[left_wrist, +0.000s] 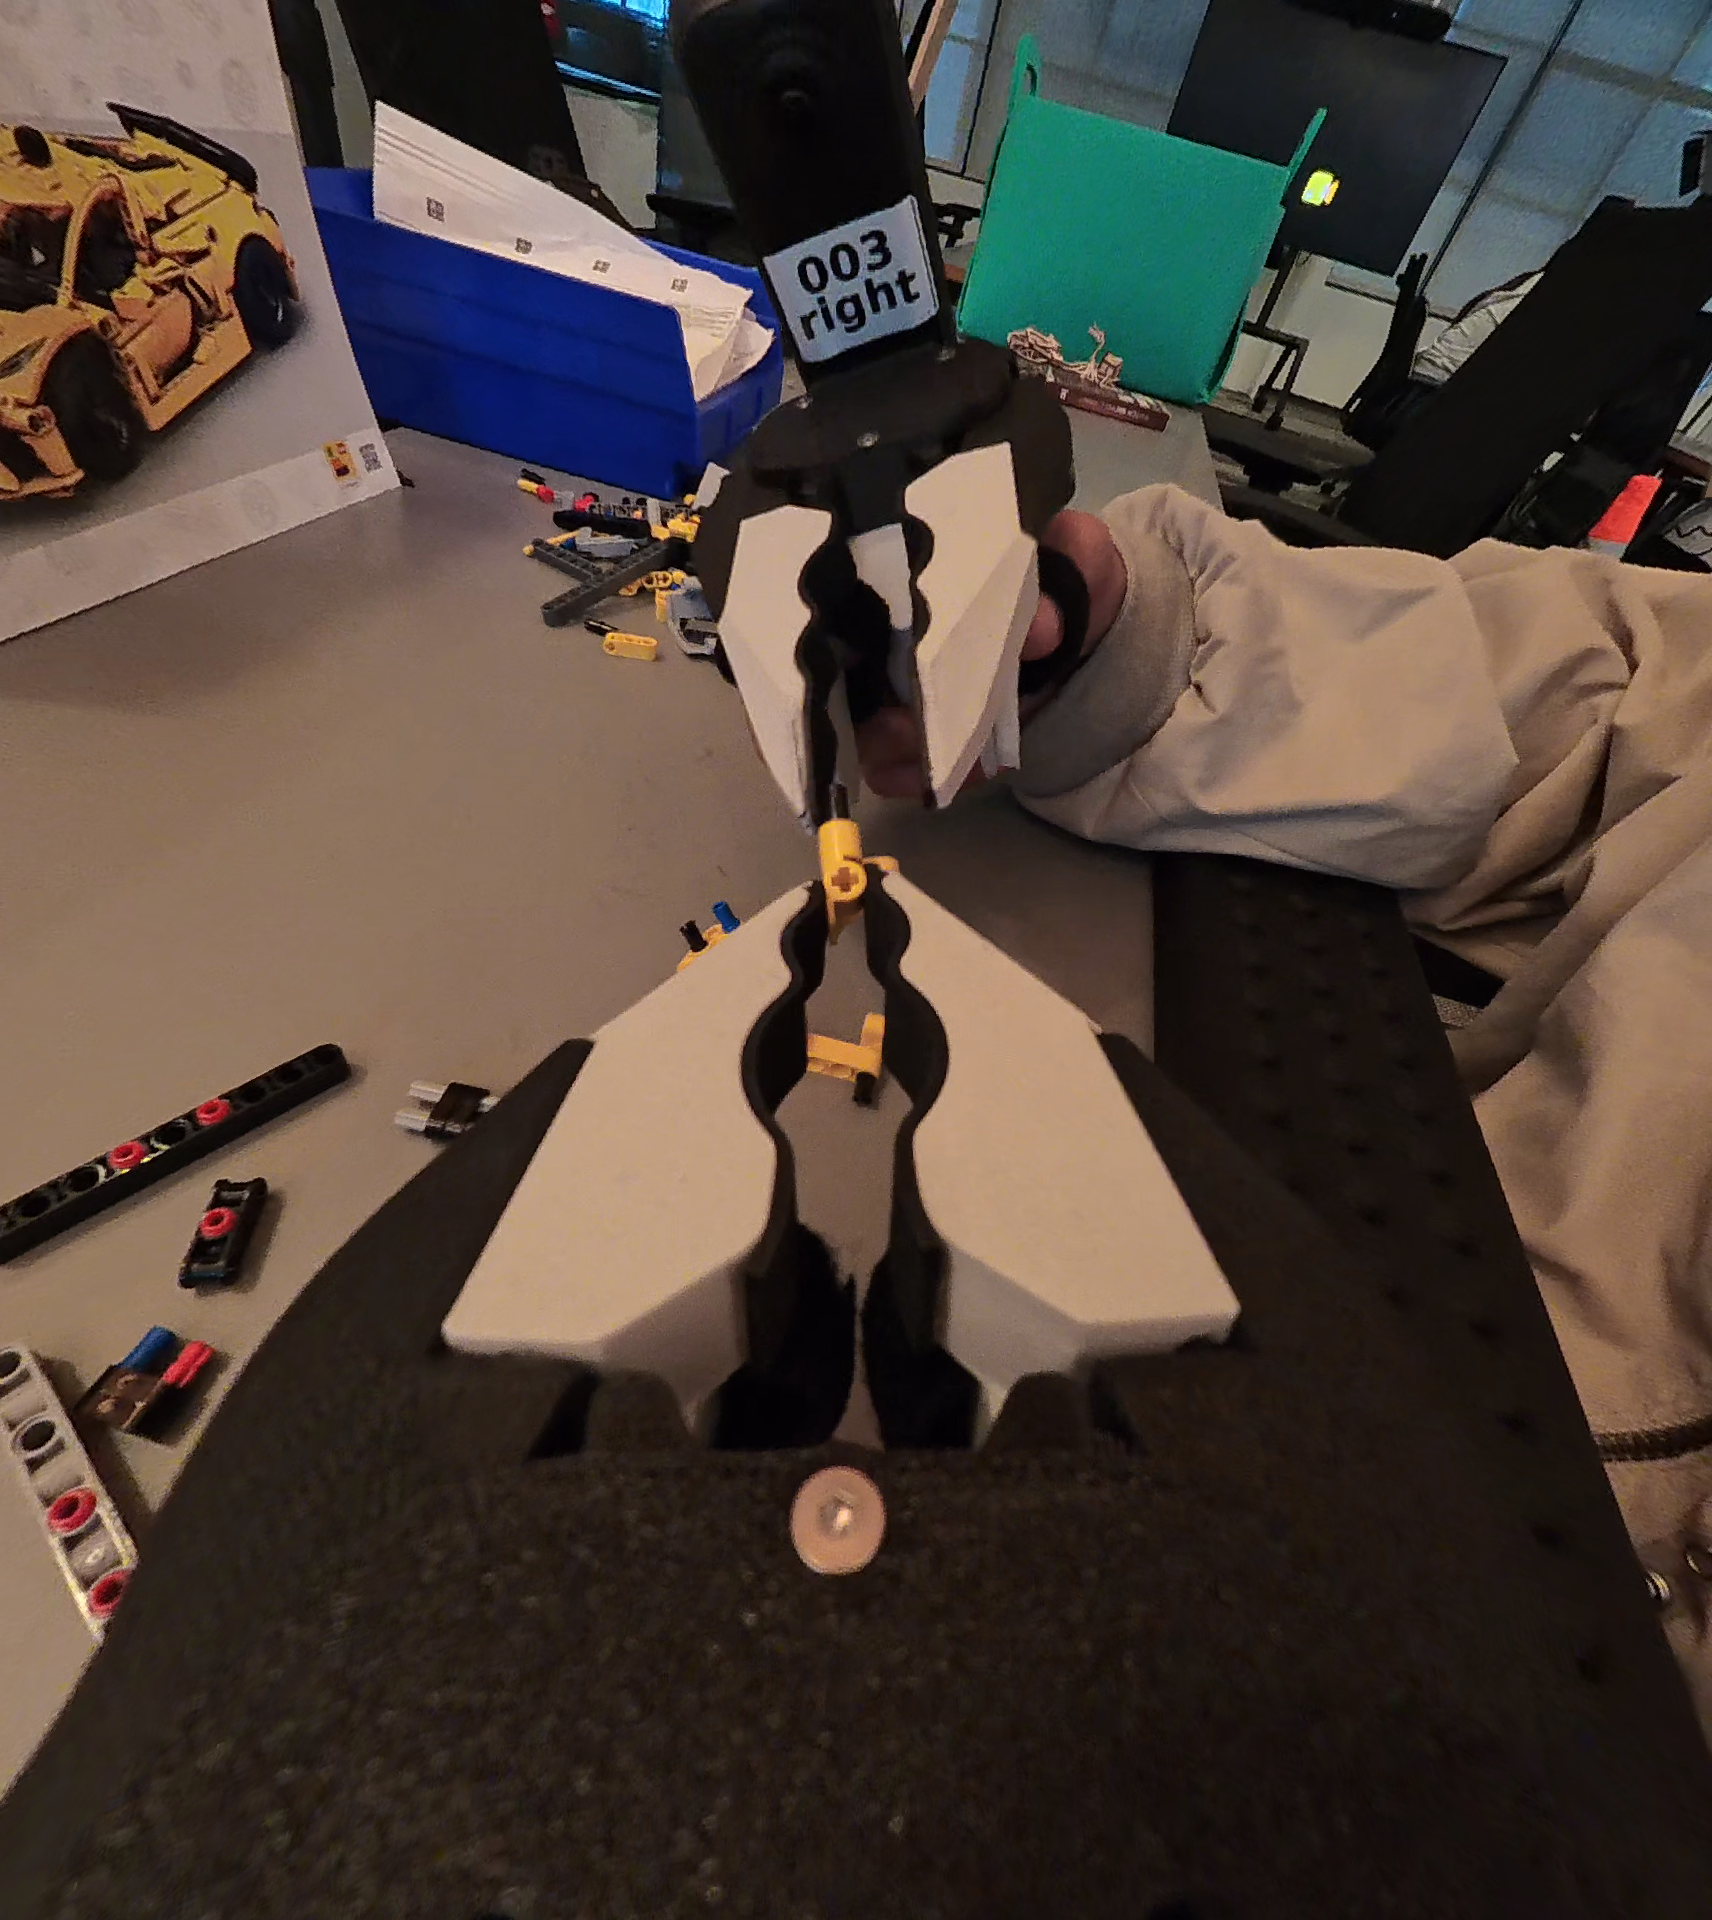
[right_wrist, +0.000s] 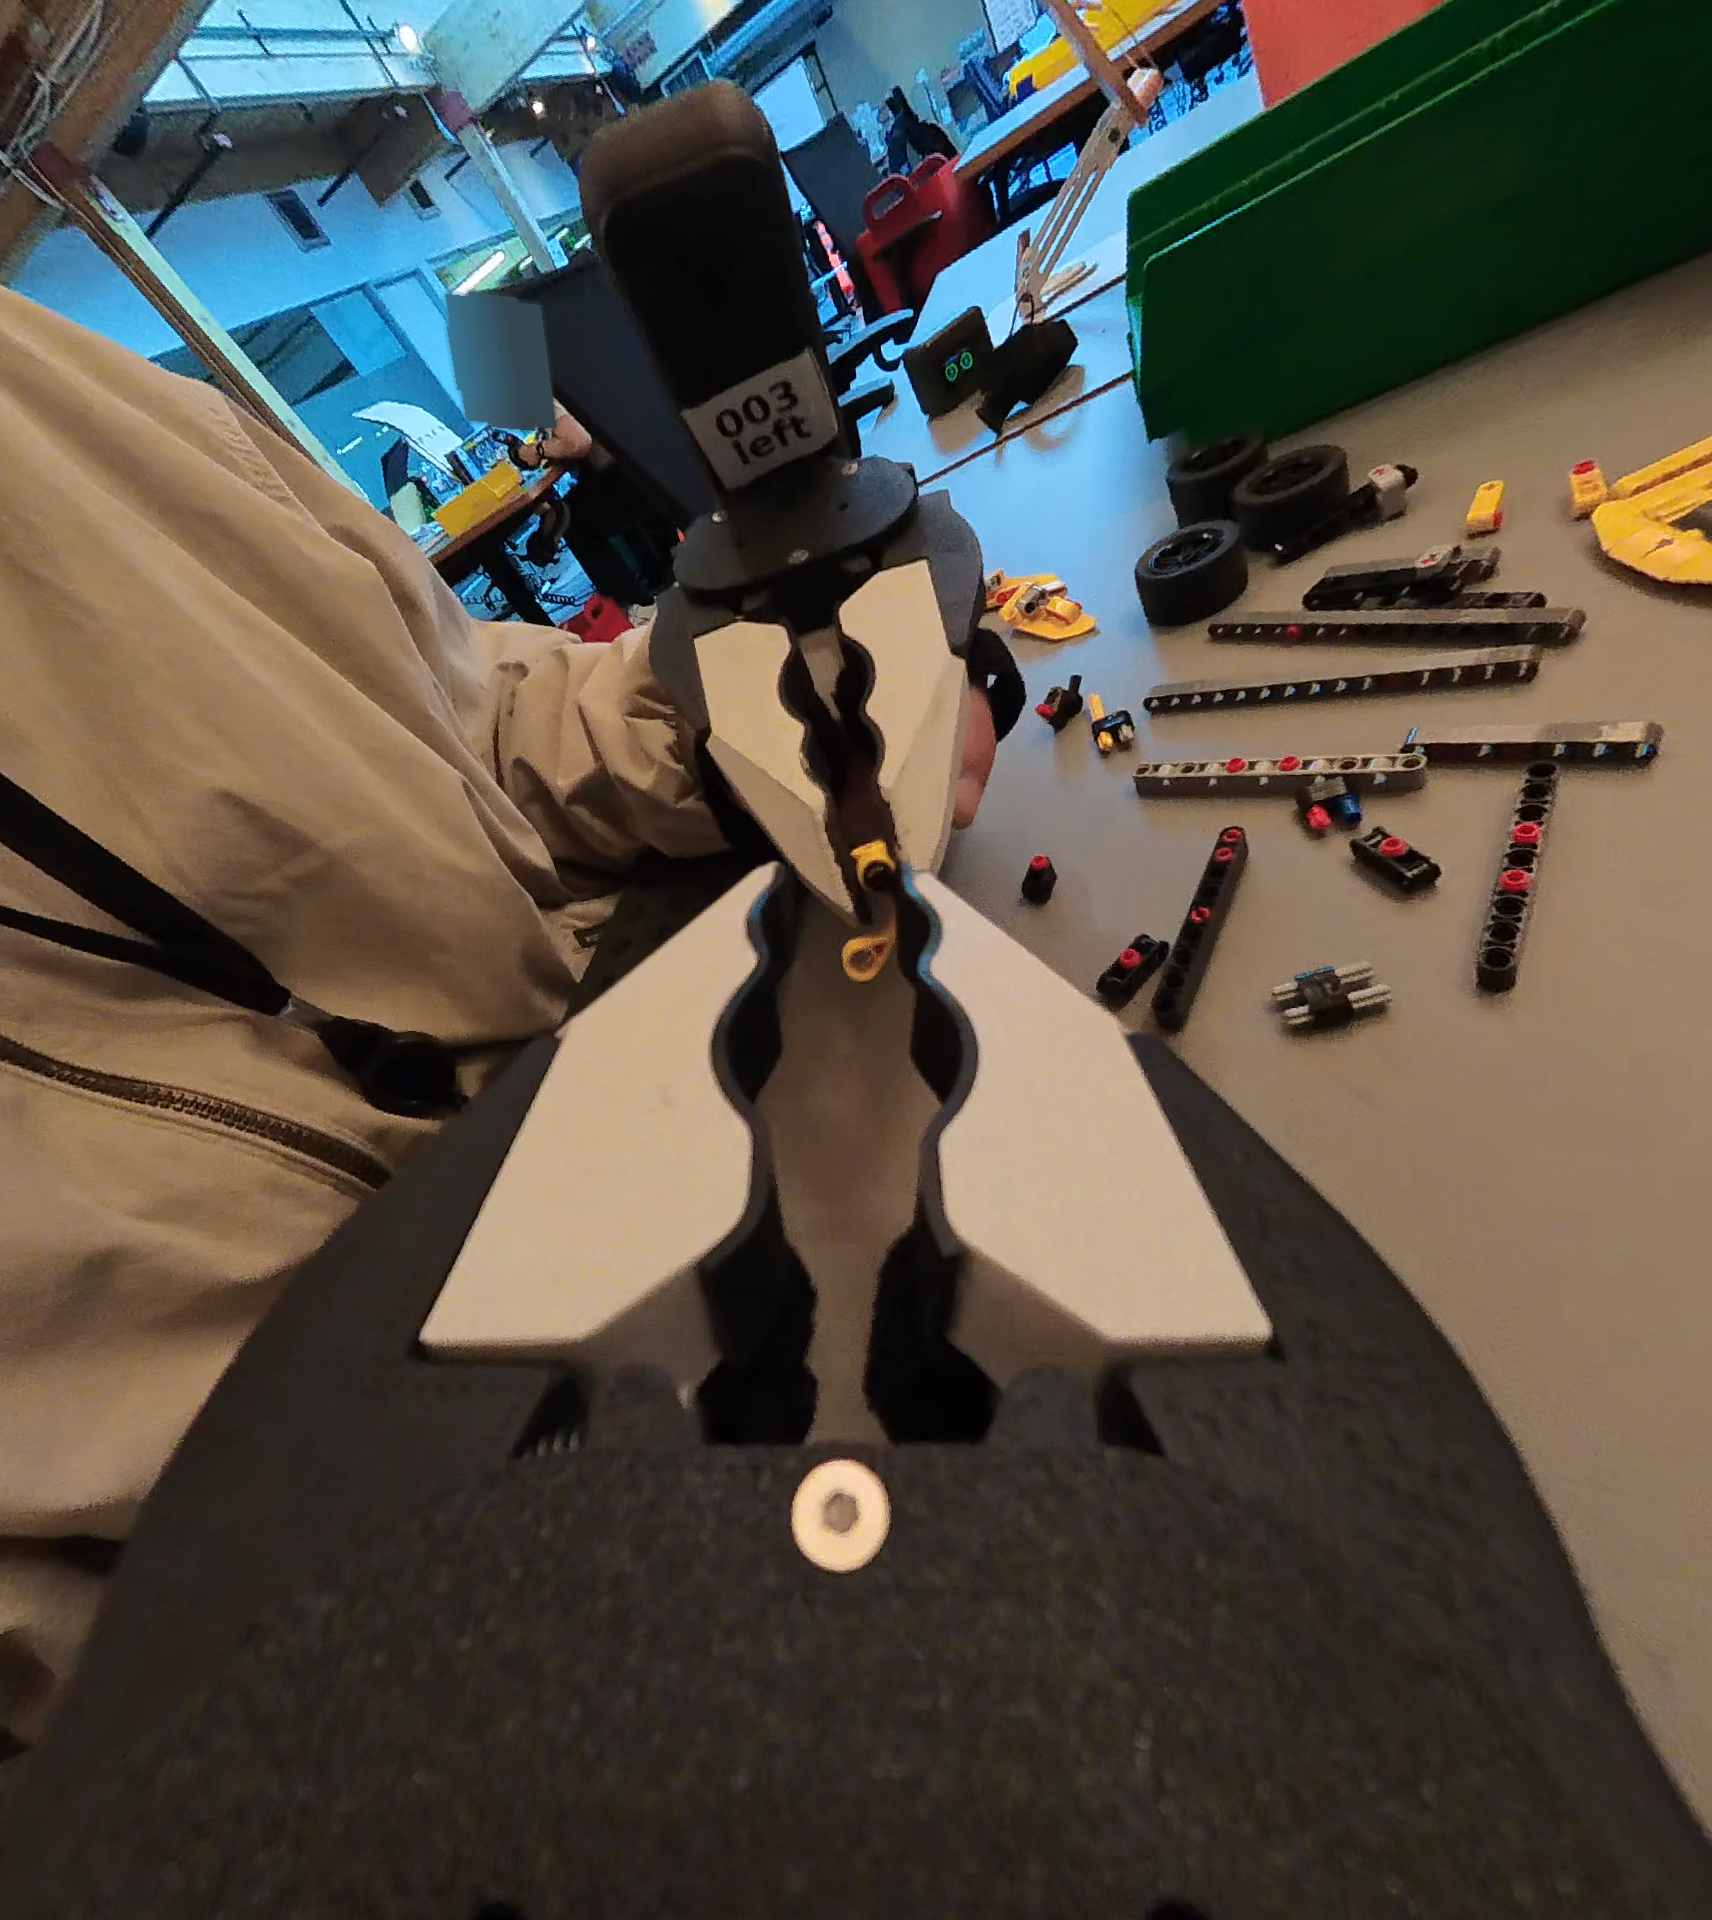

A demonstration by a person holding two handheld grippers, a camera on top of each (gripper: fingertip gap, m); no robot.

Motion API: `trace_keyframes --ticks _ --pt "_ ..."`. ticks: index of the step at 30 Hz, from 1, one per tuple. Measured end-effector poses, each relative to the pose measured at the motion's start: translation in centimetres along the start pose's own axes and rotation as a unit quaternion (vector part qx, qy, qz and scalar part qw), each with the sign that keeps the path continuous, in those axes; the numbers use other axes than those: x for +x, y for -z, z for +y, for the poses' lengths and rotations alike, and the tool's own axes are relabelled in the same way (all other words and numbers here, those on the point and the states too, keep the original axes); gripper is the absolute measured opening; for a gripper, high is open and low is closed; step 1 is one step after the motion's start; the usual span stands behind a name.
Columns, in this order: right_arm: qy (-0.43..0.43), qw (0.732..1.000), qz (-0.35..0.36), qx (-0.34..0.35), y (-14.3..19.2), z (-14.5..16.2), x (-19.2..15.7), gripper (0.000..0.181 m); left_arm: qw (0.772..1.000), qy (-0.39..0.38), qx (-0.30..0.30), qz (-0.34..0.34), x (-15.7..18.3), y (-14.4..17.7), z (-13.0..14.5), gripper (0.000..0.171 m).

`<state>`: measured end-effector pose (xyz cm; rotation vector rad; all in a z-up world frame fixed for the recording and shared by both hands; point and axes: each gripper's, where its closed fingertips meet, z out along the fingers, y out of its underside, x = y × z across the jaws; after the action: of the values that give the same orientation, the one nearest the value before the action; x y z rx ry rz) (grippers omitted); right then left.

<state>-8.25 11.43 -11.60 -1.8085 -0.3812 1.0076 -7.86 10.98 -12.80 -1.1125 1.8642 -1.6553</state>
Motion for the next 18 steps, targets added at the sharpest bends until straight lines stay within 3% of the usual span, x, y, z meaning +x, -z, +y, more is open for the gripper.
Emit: trace_keyframes --ticks 5,12,13,15,18 --pt "-0.007 1.0 0.011 -0.014 0.0 0.5 0.3 0.004 1.0 -0.009 -0.011 0.003 0.3 -0.3 0.3 0.007" --pt "0.053 0.998 0.01 -0.025 0.9 -0.1 -0.6 0.004 1.0 -0.002 0.021 0.019 1.2 0.2 -1.0 0.007" --pt "0.05 0.998 0.026 0.017 2.5 -1.6 -0.1 0.004 0.999 0.001 0.03 0.018 0.9 0.8 -1.2 0.007" --pt "0.033 0.989 0.048 0.133 9.4 -4.9 0.4 0.003 0.995 0.051 0.084 0.008 -0.7 3.1 -2.2 0.006" --pt "0.045 0.975 0.192 0.1 16.1 -3.8 2.6 0.004 0.989 0.08 0.124 0.008 -1.7 3.8 -3.4 0.007"
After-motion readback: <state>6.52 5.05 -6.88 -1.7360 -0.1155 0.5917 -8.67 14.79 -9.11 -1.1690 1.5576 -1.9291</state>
